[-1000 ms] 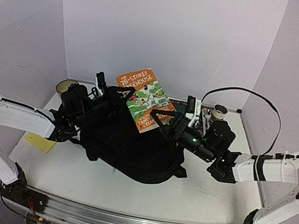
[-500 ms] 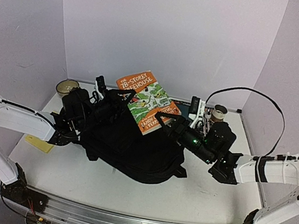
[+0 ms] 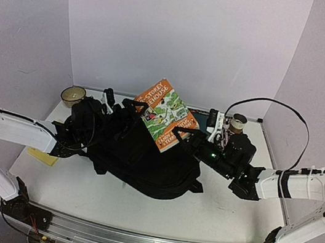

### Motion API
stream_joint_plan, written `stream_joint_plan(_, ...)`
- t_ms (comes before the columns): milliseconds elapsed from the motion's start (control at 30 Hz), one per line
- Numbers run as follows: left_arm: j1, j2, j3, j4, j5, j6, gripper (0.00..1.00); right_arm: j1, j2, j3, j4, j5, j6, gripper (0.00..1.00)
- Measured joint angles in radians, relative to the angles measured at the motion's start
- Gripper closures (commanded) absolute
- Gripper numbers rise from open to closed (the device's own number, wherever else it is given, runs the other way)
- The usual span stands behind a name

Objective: Pack the student bag
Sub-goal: Pass from the left arm to the right, then pick up the largest pocket of the bag from the student bag.

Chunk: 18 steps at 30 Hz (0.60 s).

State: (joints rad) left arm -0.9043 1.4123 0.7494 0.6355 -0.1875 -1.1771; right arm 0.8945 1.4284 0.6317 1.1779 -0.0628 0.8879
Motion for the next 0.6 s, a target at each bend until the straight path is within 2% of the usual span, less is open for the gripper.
stream_joint_plan(267, 0.0, -0.017, 0.064, -0.194, 0.031, 0.185, 0.05, -0.068, -0.095, -0.023, -0.129, 0.007, 0.018, 1.0)
stream_joint_plan(400, -0.007, 0.014, 0.176, -0.339, 0.074, 0.305, 0.04, -0.105, -0.201, -0.025, -0.272, 0.026, 0.014, 1.0)
stream_joint_plan(600, -0.056, 0.145, 0.392, -0.572, 0.122, 0.495, 0.04, -0.185, -0.328, -0.025, -0.477, 0.044, 0.01, 1.0)
